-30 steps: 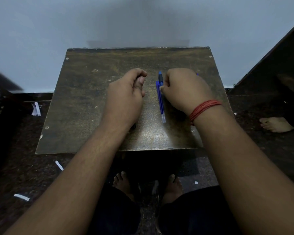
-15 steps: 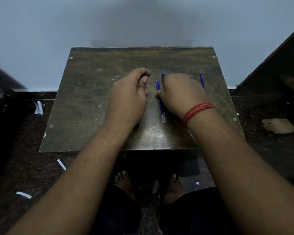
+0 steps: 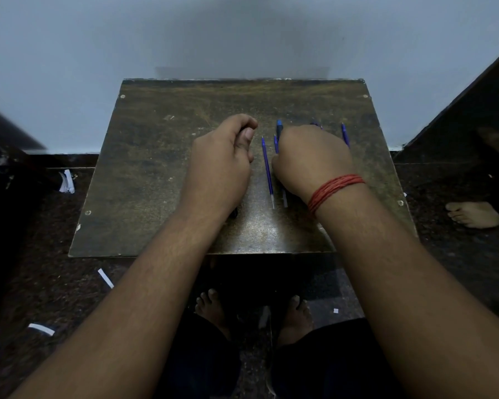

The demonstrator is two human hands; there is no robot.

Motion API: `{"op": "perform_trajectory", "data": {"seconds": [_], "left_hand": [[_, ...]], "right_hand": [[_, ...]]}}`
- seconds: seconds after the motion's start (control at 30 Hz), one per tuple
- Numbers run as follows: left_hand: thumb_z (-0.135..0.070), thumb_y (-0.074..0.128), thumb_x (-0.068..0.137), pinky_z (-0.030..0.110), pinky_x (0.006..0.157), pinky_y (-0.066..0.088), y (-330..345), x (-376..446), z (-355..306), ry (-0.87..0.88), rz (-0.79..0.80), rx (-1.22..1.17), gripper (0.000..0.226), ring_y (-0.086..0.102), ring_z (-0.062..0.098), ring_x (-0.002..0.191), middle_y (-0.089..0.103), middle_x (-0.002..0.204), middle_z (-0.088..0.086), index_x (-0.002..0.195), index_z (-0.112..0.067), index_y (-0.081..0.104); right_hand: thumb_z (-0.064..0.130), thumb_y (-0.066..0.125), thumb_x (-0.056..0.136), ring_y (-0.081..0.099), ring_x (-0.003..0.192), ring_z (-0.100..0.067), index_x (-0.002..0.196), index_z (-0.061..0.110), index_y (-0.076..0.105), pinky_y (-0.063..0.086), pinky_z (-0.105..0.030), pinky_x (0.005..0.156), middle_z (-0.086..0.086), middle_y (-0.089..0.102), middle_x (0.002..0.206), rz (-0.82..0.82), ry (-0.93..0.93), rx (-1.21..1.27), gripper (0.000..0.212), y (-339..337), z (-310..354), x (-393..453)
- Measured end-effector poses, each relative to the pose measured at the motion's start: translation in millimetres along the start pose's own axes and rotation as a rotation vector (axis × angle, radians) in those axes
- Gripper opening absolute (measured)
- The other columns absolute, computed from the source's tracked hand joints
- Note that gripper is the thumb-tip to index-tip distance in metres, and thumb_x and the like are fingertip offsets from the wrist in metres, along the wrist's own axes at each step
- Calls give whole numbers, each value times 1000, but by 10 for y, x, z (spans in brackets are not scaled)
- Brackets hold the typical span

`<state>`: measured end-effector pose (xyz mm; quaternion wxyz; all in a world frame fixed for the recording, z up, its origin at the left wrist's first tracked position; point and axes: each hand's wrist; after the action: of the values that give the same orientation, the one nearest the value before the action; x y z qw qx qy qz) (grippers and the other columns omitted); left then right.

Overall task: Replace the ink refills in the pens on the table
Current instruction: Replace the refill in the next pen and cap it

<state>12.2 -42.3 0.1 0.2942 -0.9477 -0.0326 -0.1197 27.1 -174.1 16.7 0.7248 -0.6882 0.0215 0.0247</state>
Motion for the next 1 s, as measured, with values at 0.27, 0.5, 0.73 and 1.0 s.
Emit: {"op": "perform_trajectory", "data": {"seconds": [0.27,0.5,0.73,1.0], "left_hand": [[-18,49,101,12,57,37,-4,4,3,10,-9,-7,21,52,-2,59,60,68,-8,111,-22,67],[-17,50,101,4,59,35,-14,2,-10,2,-17,-10,21,54,-7,63,59,67,-10,113,-19,67],[-21,50,102,5,58,38,-6,-11,-46,-19,7,20,14,57,-7,66,63,72,-9,103,-21,64],[-20,52,102,6,55,37,12,-23,-71,-29,37,10,12,55,-3,64,65,71,-8,98,-20,63]], "right_hand": [[24,53,95,48,74,-26,76,20,38,42,-36,61,-2,33,66,-35,-14,-17,24,28,82,-13],[34,56,89,50,71,-27,66,15,40,38,-32,63,-2,40,67,17,22,161,34,-182,41,-34],[28,62,80,55,57,-14,81,3,69,44,-30,56,-4,67,68,-40,90,702,26,-385,-138,0],[4,72,80,52,51,-8,80,14,61,39,-21,46,-15,70,80,-99,150,1418,15,-286,-197,88]]}}
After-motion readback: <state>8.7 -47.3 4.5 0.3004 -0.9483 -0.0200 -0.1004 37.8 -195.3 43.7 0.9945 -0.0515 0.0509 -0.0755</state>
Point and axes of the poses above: each hand's wrist, its own x-axis towards the middle knuckle, its own y-axis out of the palm, z = x × y
